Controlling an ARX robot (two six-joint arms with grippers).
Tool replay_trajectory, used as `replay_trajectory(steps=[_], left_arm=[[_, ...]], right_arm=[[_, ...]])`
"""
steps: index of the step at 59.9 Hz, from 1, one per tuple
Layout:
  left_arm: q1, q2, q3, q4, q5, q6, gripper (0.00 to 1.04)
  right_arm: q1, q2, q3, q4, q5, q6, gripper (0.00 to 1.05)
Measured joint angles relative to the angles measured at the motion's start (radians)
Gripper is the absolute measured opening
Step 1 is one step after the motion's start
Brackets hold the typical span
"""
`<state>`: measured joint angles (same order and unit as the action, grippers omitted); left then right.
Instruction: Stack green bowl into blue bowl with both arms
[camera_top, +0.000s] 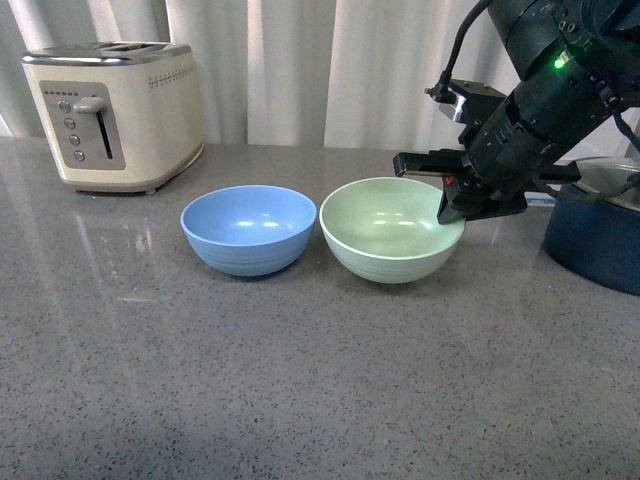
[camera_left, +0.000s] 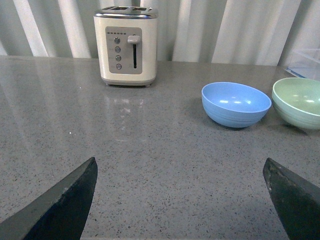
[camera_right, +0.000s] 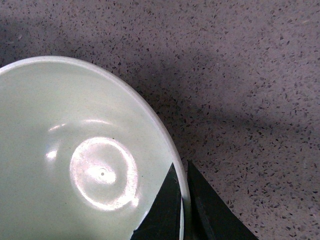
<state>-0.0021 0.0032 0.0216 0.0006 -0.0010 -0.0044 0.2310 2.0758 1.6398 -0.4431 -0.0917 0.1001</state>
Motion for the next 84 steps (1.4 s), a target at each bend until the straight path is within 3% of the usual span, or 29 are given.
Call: replay_trajectory(steps=[18, 54, 84], left_arm=[[0.000, 0.000, 0.000, 0.000, 0.000, 0.000, 0.98], [0.000, 0.000, 0.000, 0.000, 0.000, 0.000, 0.98], [0.000, 0.000, 0.000, 0.000, 0.000, 0.000, 0.98]], right_arm=[[0.020, -0.004, 0.119, -0.050, -0.031, -0.030, 0.01], [0.174, 0.131, 0.384, -0.136, -0.091, -0.052, 0.01], [0.176, 0.276, 0.540, -0.168, -0.121, -0.064, 0.01]])
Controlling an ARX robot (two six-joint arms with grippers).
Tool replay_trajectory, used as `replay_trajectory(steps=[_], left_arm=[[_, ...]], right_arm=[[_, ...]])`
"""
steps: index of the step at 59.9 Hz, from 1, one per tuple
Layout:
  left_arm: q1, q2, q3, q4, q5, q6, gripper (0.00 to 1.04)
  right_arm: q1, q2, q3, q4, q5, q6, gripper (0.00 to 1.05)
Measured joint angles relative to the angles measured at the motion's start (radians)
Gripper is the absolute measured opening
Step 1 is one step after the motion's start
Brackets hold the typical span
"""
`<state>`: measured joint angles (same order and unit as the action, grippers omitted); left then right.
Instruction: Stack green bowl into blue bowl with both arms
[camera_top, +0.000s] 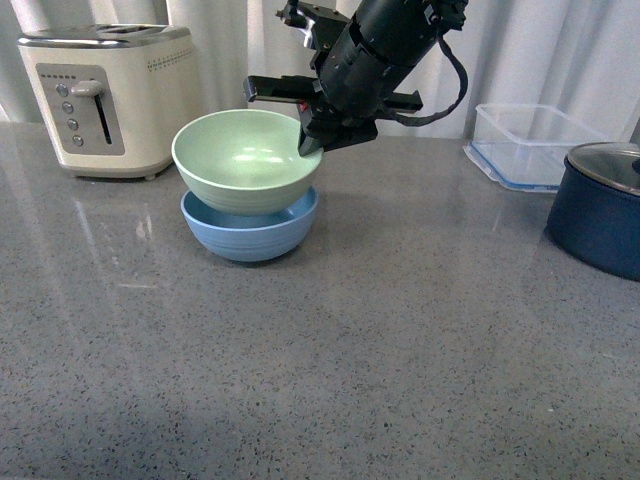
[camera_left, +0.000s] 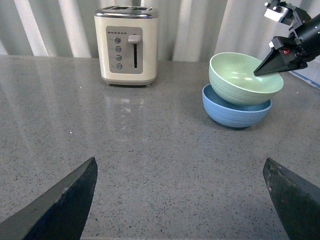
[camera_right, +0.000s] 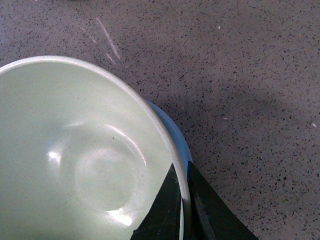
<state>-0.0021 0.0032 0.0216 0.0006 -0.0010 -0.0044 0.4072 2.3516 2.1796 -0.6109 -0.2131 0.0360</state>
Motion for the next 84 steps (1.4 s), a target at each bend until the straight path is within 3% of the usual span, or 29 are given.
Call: replay_trajectory(steps=[11, 30, 48, 68, 77, 84], left_arm=[[0.000, 0.000, 0.000, 0.000, 0.000, 0.000, 0.98], [0.000, 0.000, 0.000, 0.000, 0.000, 0.000, 0.98], [0.000, 0.000, 0.000, 0.000, 0.000, 0.000, 0.98], [0.000, 0.000, 0.000, 0.000, 0.000, 0.000, 0.98], [0.000, 0.000, 0.000, 0.000, 0.000, 0.000, 0.98], [0.000, 0.000, 0.000, 0.000, 0.001, 0.000, 0.98]], right_arm=[[-0.008, 0.013, 0.003, 0.002, -0.010, -0.010, 0.01], [-0.028, 0.000, -0.040, 0.034, -0.048, -0.006, 0.51], [-0.095, -0.196, -0.248, 0.129, -0.041, -0.005, 0.97], [-0.293, -0.643, -0.719, 0.253, -0.008, 0.005, 0.95], [-0.418, -0.970, -1.073, 0.273, 0.043, 0.011, 0.95], [-0.433, -1.038, -1.130, 0.269, 0.049, 0.013, 0.95]])
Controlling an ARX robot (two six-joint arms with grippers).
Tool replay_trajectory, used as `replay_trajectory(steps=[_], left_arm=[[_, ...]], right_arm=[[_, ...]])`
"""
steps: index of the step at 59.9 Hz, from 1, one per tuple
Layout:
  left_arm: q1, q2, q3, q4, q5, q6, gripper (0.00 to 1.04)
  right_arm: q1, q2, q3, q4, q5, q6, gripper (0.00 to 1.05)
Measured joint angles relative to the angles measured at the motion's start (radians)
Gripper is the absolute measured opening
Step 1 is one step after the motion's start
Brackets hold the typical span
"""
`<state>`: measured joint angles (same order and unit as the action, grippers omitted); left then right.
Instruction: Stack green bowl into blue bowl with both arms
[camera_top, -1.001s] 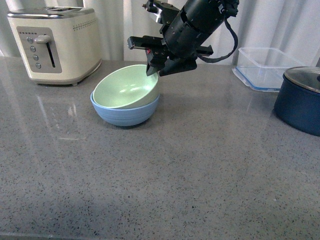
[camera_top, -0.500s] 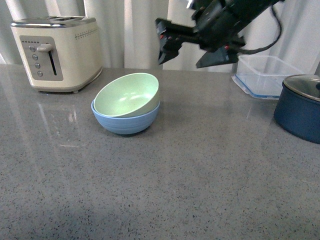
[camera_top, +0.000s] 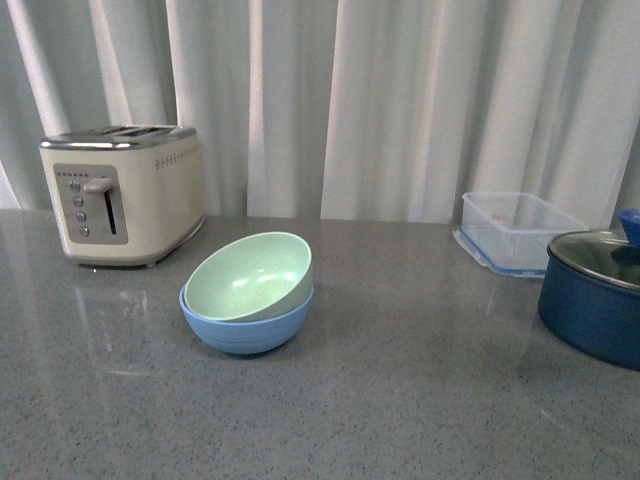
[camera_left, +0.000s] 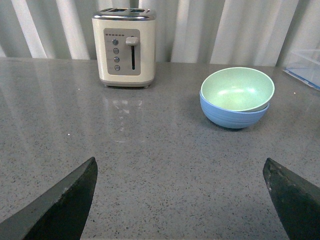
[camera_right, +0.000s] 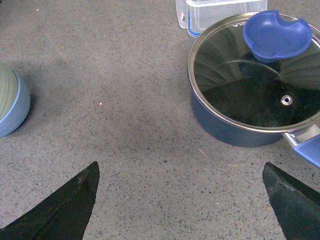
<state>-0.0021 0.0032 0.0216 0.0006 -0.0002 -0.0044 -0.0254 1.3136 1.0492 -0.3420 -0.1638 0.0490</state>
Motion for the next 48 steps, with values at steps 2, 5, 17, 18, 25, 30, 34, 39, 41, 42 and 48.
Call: replay_trajectory(steps=[2, 5, 17, 18, 25, 30, 34, 39, 41, 42, 48], left_arm=[[0.000, 0.000, 0.000, 0.000, 0.000, 0.000, 0.98], [0.000, 0.000, 0.000, 0.000, 0.000, 0.000, 0.98], [0.000, 0.000, 0.000, 0.000, -0.002, 0.000, 0.98], [0.000, 0.000, 0.000, 0.000, -0.002, 0.000, 0.98], [0.000, 0.000, 0.000, 0.000, -0.002, 0.000, 0.98], [0.000, 0.000, 0.000, 0.000, -0.002, 0.000, 0.98], [0.000, 0.000, 0.000, 0.000, -0.002, 0.000, 0.98], [0.000, 0.000, 0.000, 0.000, -0.002, 0.000, 0.98], [0.000, 0.000, 0.000, 0.000, -0.002, 0.000, 0.98], [0.000, 0.000, 0.000, 0.000, -0.002, 0.000, 0.98], [0.000, 0.000, 0.000, 0.000, -0.002, 0.000, 0.98]], right_arm=[[0.000, 0.002, -0.001, 0.000, -0.002, 0.000, 0.95], [0.013, -0.018, -0.097, 0.210, 0.082, -0.016, 0.88], [0.024, -0.179, -0.521, 0.956, 0.164, -0.040, 0.47], [0.024, -0.185, -0.532, 0.964, 0.164, -0.041, 0.45], [0.024, -0.248, -0.647, 1.004, 0.166, -0.043, 0.24], [0.024, -0.307, -0.735, 1.022, 0.164, -0.045, 0.01], [0.024, -0.346, -0.775, 1.024, 0.165, -0.048, 0.01], [0.024, -0.399, -0.827, 1.024, 0.165, -0.048, 0.01], [0.024, -0.414, -0.840, 1.023, 0.165, -0.048, 0.01], [0.024, -0.425, -0.849, 1.023, 0.165, -0.048, 0.01], [0.024, -0.483, -0.892, 1.007, 0.165, -0.048, 0.01]])
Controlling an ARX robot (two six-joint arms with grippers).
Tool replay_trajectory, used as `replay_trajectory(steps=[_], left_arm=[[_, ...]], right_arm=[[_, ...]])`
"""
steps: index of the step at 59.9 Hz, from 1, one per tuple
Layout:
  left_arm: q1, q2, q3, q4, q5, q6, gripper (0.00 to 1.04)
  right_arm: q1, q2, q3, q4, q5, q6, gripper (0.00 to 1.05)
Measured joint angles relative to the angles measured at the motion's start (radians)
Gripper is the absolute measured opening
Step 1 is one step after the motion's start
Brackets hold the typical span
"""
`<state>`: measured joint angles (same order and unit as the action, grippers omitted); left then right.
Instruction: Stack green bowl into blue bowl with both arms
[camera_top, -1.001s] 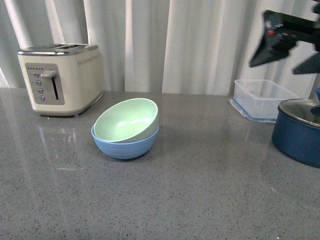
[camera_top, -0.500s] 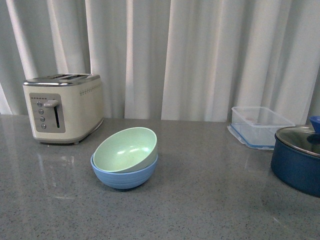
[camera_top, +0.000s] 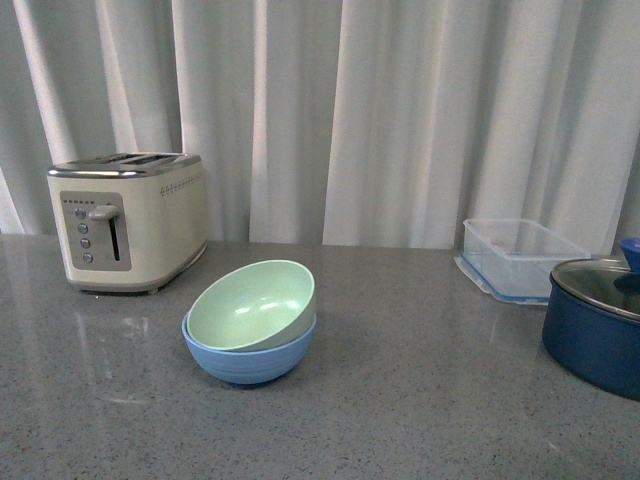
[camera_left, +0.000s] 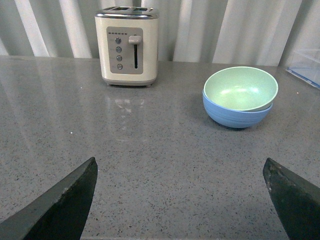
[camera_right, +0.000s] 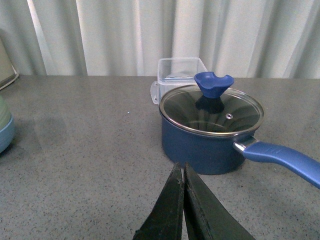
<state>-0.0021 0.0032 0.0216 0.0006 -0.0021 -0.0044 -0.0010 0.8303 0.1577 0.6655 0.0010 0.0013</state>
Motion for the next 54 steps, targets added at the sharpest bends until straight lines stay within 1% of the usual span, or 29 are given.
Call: replay_trajectory(steps=[30, 36, 54], left_arm=[[0.000, 0.000, 0.000, 0.000, 0.000, 0.000, 0.98], [0.000, 0.000, 0.000, 0.000, 0.000, 0.000, 0.98], [0.000, 0.000, 0.000, 0.000, 0.000, 0.000, 0.98]], right_arm=[[0.000, -0.283, -0.113, -0.171, -0.001, 0.000, 0.01], [0.000, -0.309, -0.150, -0.149, -0.001, 0.000, 0.01], [0.000, -0.458, -0.153, -0.290, -0.001, 0.000, 0.01]])
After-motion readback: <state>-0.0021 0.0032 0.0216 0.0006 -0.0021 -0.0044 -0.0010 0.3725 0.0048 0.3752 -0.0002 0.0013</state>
